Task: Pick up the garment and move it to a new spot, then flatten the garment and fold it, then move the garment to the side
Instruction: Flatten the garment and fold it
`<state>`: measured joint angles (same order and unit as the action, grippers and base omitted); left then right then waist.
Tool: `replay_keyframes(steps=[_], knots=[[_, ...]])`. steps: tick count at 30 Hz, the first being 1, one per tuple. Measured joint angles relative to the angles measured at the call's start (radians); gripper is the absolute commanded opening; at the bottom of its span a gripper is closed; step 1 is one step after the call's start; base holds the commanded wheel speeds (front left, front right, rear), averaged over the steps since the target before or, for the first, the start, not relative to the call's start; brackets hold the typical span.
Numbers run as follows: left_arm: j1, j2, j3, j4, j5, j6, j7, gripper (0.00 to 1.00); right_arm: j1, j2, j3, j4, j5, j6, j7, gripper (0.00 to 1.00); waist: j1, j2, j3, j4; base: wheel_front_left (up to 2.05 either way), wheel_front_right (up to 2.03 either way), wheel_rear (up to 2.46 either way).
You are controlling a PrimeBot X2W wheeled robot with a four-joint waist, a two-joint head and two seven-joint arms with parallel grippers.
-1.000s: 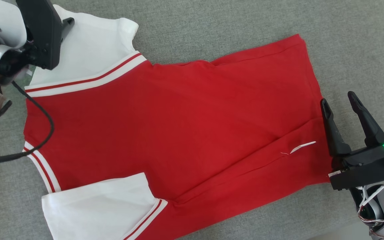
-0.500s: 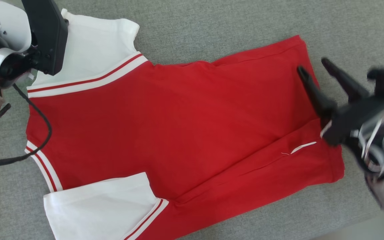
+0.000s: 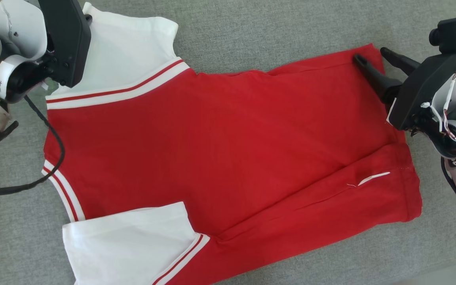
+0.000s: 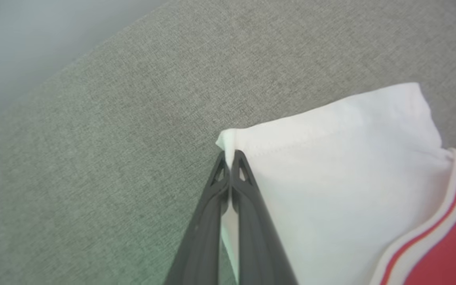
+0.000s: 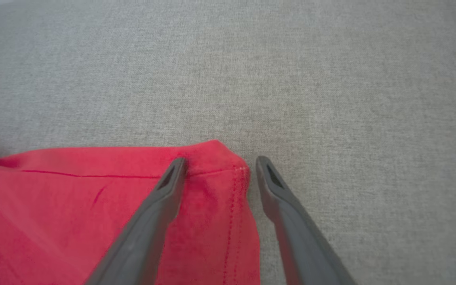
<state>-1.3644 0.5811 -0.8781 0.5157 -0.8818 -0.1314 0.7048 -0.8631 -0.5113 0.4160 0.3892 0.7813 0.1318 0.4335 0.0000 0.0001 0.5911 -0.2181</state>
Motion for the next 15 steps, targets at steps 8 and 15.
replay_keyframes(steps=[8,15], knots=[[-0.016,0.009,-0.047,-0.005,-0.025,0.000,-0.060,0.00,-0.007,-0.033,0.025,-0.005,0.051,0.000,0.015,0.00,0.0000,0.0000,-0.005,0.011,0.00,0.00,0.00],[-0.052,0.031,-0.102,-0.072,-0.053,0.000,-0.193,0.00,-0.019,-0.058,0.025,-0.022,0.080,0.000,-0.073,0.00,0.0000,-0.0002,-0.010,0.028,0.00,0.00,0.00]])
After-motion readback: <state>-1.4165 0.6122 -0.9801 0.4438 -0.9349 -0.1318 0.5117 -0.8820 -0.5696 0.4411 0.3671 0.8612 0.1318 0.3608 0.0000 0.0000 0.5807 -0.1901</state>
